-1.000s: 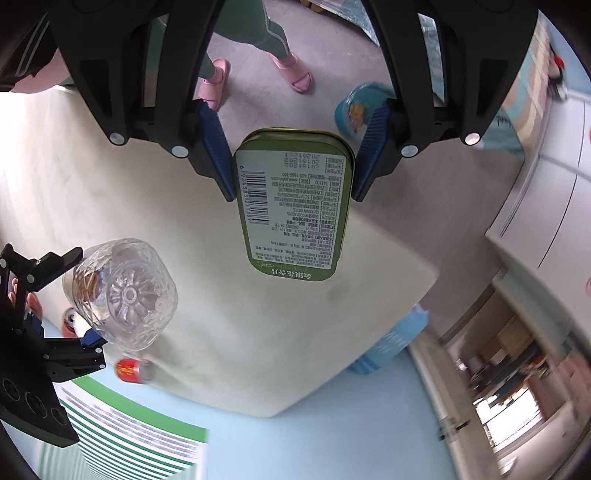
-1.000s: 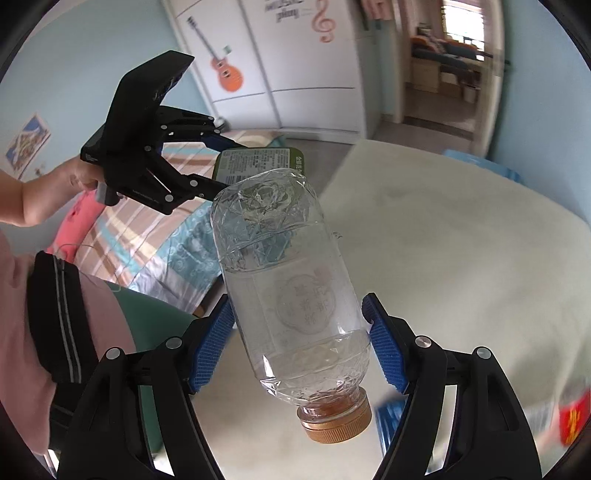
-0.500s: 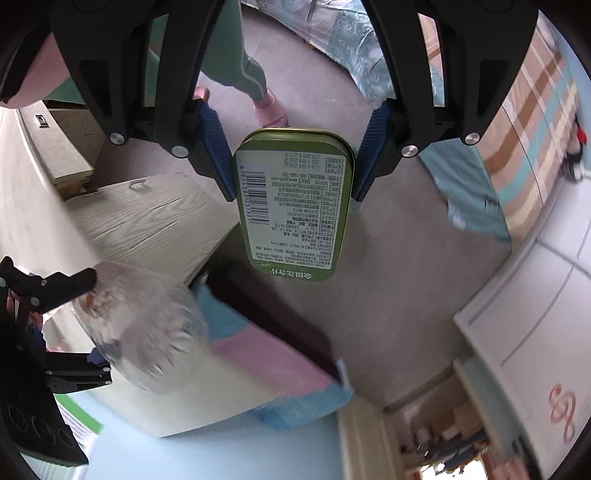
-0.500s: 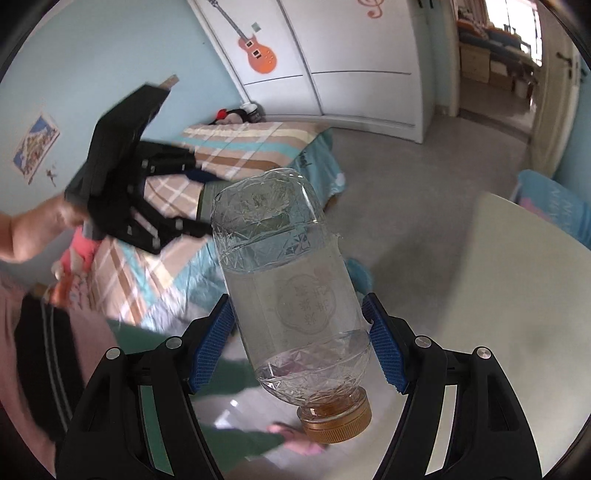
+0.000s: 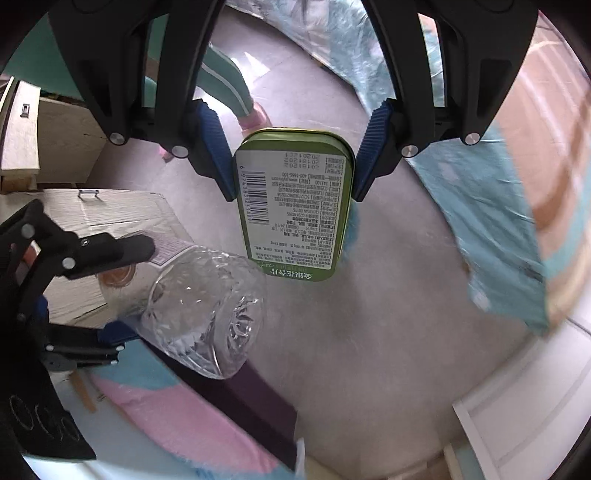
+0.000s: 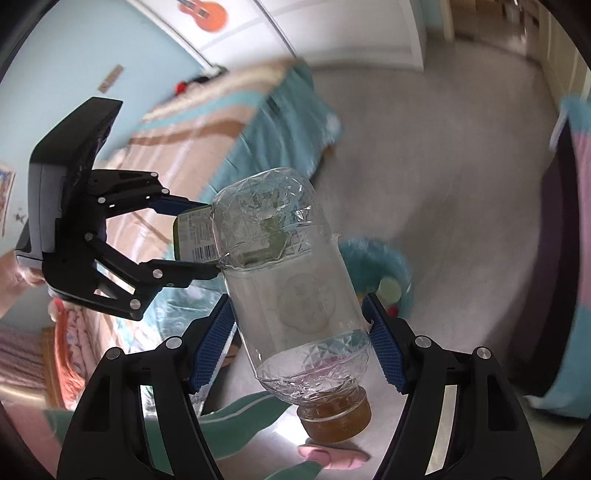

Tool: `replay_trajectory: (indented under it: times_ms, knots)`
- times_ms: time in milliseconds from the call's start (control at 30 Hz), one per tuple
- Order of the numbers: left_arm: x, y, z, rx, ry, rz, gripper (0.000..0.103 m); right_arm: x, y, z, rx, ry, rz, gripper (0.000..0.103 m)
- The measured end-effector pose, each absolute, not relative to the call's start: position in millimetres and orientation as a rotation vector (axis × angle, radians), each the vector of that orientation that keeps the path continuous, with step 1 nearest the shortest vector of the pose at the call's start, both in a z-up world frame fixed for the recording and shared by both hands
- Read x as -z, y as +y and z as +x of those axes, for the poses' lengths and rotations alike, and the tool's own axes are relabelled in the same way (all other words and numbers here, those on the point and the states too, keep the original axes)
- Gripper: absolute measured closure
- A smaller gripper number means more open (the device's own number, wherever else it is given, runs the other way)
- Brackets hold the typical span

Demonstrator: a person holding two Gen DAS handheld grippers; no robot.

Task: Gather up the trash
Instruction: 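Carry the tin and water bottle over the teal bin and open both tools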

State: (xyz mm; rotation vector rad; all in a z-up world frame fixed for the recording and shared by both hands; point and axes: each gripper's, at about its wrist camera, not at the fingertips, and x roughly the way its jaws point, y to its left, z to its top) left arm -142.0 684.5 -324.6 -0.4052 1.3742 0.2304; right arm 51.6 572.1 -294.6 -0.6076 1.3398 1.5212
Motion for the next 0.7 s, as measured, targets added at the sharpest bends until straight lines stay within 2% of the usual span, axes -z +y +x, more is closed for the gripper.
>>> replay_trajectory:
  times_ms: [233,400,533,700]
  knots:
    - [489.3,703.4,-141.7,-0.187,1.465,-0.463,0.043,465.0,595.1,43.2,-1.450,1.471,-0.732,0.032]
    - [584.3,702.3,-142.5,-0.128,1.539,-0.546,0.043,543.6,607.3,29.6,-1.379,1.526,-0.798,0.032]
    - [614.7,697.5,-142.8,-0.110,1.589,-0.525,0.043,578.2,613.1,23.4,-1.346,1.581,-0.841,0.031]
    - [616.8,690.2,-138.4,-0.123,1.602,-0.547,0.042,581.0,611.3,27.9,-1.307,1.604,-0.830,0.030]
